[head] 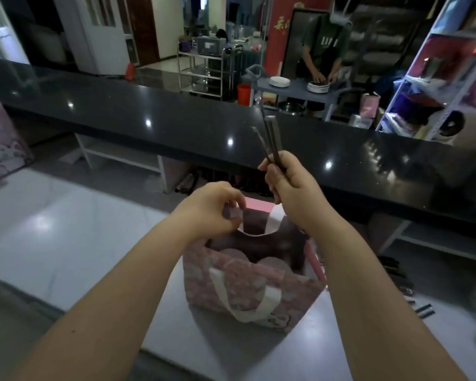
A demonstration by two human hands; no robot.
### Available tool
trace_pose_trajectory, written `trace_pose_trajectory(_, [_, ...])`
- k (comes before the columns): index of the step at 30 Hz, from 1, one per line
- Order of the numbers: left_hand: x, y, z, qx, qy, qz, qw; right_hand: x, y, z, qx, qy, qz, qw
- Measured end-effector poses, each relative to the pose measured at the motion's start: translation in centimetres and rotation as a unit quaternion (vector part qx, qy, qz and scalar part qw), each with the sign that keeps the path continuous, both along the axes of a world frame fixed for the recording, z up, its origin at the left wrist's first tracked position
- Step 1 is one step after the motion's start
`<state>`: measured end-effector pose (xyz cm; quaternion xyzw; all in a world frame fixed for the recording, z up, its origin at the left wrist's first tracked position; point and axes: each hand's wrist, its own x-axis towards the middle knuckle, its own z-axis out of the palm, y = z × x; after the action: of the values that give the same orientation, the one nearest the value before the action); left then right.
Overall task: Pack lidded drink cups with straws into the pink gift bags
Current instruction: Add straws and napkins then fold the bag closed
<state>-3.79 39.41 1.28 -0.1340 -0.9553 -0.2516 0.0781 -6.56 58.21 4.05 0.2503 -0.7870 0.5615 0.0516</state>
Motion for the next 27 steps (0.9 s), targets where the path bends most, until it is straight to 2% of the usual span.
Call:
trace_pose_trajectory(2, [-0.6,-1.1,-0.2,-0.009,-0.024,-0.049,0.998,0.6,-1.3,-0.1,-0.010,-0.013,-0.005,1.000])
trace_pose_trajectory(4, [-1.2,-2.0,-0.8,-0.019,-0.008,-0.095,0.995,1.3,-2.1,-1.0,-0.002,-0.032,-0.006,0.999])
trace_pose_trajectory(6, [-1.6,-2.7,-1.4,-0.008,-0.003,-0.121,0.993,1.9,-2.2,-2.4,0.040,-0.055,-0.013,0.998])
trace_pose_trajectory(8, [-1.7,-3.4,-1.8,0.006,-0.024,-0.122,0.992,2.1,-1.4,-3.5,0.122,-0.076,-0.016,0.989])
trace_pose_trajectory(12, [-2.1,-4.6,-2.3,0.000,-0.043,-0.140,0.989,2.0,0.3,-4.6,0.339,-0.110,-0.039,0.933])
trace_pose_trajectory(19, [-1.9,-6.4,-2.8,0.030,-0.041,-0.149,0.988,2.1,-1.6,-5.2,0.467,-0.130,-0.121,0.866])
trace_pose_trajectory(21, [-1.5,-6.4,-2.7,0.033,-0.023,-0.150,0.988,2.2,-2.6,-5.2,0.487,-0.139,-0.128,0.853])
trace_pose_trajectory(23, [-1.3,-6.2,-2.5,0.031,0.026,-0.146,0.988,2.4,-3.2,-4.5,0.480,-0.149,-0.134,0.854])
trace_pose_trajectory(27, [-1.2,-6.2,-1.7,0.036,0.156,-0.124,0.979,3.9,-2.8,-2.4,0.429,-0.117,-0.132,0.886])
